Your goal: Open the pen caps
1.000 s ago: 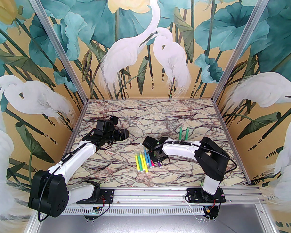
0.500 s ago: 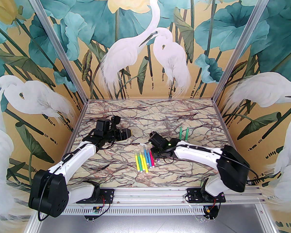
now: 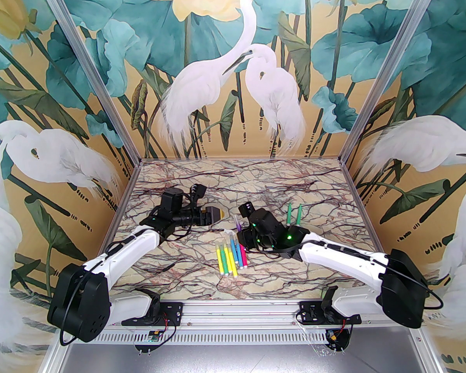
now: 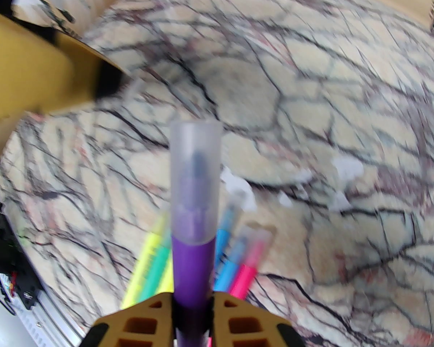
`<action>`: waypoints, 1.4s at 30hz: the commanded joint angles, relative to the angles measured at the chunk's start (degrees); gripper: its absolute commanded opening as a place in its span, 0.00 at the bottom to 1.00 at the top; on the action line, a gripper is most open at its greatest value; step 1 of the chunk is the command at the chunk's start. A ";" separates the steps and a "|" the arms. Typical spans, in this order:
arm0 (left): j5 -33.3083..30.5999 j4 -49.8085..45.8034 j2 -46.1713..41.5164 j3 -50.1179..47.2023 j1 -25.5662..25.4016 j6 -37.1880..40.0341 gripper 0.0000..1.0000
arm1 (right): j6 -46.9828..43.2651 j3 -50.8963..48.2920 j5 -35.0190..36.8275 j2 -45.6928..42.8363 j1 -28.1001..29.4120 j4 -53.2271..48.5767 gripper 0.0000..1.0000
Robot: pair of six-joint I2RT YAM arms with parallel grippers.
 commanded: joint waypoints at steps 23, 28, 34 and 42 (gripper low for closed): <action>7.02 6.43 3.59 2.62 -3.04 -1.59 0.57 | -3.85 5.86 -6.64 3.74 0.44 3.96 0.19; 6.86 6.36 3.82 2.86 -2.98 -1.70 0.52 | -4.07 6.29 -7.08 4.28 0.70 4.06 0.18; 7.35 6.52 4.43 3.25 -2.98 -1.66 0.40 | -4.35 7.01 -7.38 4.85 0.77 3.76 0.18; 7.21 6.32 4.75 3.52 -2.98 -1.58 0.26 | -4.49 7.63 -7.45 6.17 0.87 3.80 0.18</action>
